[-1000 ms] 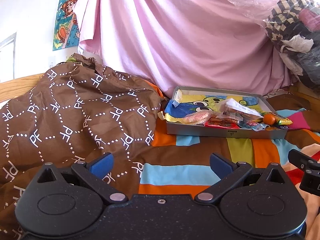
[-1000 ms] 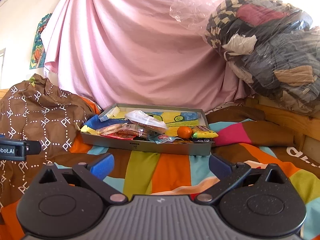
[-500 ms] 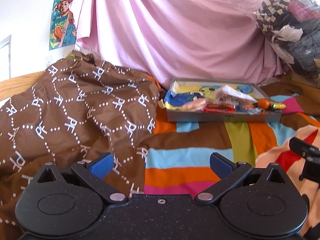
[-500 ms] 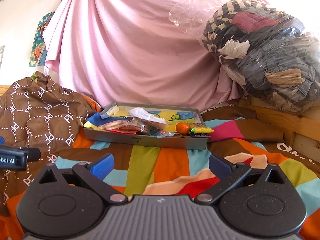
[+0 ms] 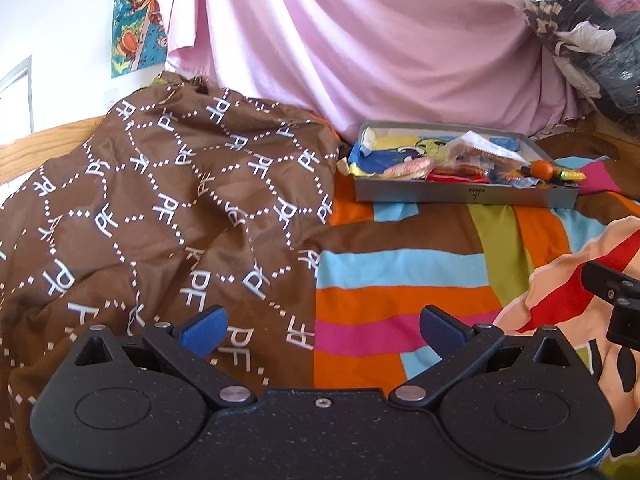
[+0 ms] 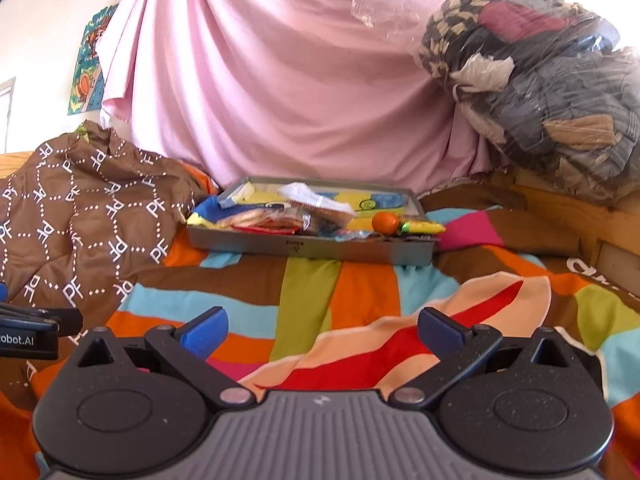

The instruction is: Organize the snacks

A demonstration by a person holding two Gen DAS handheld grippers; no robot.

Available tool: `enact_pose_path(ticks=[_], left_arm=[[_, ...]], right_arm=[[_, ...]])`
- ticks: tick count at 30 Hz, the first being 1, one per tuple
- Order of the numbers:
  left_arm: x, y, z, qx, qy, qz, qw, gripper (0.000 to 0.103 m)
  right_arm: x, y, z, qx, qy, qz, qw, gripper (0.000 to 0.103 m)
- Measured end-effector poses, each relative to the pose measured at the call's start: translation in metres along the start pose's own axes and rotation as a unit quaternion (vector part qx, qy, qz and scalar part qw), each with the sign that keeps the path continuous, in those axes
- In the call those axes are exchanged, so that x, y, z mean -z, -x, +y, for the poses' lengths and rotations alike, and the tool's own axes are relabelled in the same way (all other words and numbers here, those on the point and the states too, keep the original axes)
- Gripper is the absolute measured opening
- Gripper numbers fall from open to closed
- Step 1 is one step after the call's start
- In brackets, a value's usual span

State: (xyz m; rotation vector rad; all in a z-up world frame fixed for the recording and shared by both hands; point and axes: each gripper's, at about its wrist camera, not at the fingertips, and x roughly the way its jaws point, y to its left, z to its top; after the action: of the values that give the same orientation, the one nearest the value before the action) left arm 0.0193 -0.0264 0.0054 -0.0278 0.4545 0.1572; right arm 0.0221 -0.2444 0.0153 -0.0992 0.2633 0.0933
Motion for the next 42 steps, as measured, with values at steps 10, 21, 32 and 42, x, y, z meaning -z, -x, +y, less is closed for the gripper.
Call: enact_pose_path(ticks=[10,21,32,42], left_arm=[[0.0041,-0.002,-0.001,-0.005,0.002,0.009,0.9999,0.102],[0.0023,0.0002,-0.0032,-0.007,-0.004,0.0,1.0,0.102],[0.0021,0.0013,-0.0042,-0.004,-0.003,-0.002,1.0,0.102],[0.0021,0.0016,-0.0047,-0.003,-0.004,-0.002,1.0,0.102]], right_arm=[[0.003,-0.0041,-0.0008,-0.004,-0.009,0.014,1.0,0.103],[0.0023,-0.0039,0.0003,-0.005,-0.008,0.012,1.0,0.103],[0.0036,-0.0034,0.0014,-0.009,-0.005,0.013,1.0,0.103],[0.0034,-0.0033,0.002,-0.008,-0.005,0.013,1.0,0.103]])
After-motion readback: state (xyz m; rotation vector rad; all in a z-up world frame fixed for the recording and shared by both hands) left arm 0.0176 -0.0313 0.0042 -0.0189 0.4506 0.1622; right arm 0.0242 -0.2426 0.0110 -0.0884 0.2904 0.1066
